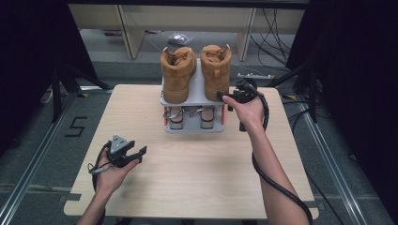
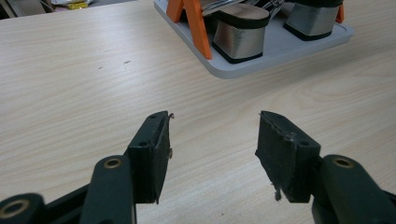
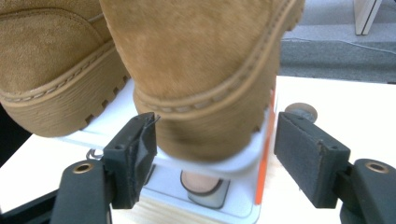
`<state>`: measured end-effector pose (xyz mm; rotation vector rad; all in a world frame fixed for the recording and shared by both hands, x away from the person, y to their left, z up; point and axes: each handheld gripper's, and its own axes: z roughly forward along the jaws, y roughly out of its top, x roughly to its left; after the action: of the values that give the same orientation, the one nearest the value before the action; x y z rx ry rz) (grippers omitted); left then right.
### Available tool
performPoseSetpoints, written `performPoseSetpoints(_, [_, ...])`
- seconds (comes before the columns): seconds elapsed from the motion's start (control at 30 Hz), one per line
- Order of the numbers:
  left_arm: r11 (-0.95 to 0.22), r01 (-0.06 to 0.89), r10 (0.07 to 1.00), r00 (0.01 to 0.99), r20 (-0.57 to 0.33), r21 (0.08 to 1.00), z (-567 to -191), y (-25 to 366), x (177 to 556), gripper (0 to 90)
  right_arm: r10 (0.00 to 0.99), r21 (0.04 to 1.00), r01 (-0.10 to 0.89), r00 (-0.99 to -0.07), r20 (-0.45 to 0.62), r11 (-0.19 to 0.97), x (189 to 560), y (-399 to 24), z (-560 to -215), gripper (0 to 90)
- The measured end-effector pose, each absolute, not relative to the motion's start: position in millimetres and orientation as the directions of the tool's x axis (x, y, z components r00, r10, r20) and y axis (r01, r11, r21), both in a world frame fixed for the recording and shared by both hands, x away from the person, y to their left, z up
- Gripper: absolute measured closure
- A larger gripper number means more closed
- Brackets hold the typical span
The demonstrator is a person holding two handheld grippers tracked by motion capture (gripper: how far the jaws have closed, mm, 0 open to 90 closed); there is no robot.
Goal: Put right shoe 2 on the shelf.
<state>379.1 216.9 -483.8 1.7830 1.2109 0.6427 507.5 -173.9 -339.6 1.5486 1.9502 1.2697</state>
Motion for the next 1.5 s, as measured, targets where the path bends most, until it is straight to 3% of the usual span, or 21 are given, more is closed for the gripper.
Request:
performPoseSetpoints(0.5, [-0.150,0.465,0.918,0.394,-0.052,0.873,-485.9,217.4,379.4,44.3,0.898,0.788,0.614,-0.323,0.297,-0.039,481.4,-213.0,-365.6,39.2])
performPoseSetpoints(1.0, [-0.153,0.457,0.919,0.392,-0.044,0.876,-488.4,216.0,379.1,44.4,0.905,0.778,0.628,-0.321,0.278,-0.017,450.4,-241.5,-401.1,39.1])
performPoseSetpoints(1.33, [-0.150,0.454,0.921,0.387,-0.043,0.878,-490.2,216.4,379.0,44.5,0.901,0.739,0.673,-0.295,0.318,-0.041,411.9,-245.3,-443.7,39.1])
performPoseSetpoints(1.5, [-0.150,0.447,0.922,0.385,-0.038,0.882,-491.4,215.8,379.0,44.7,0.901,0.762,0.647,-0.317,0.296,-0.023,396.1,-252.9,-465.9,39.1])
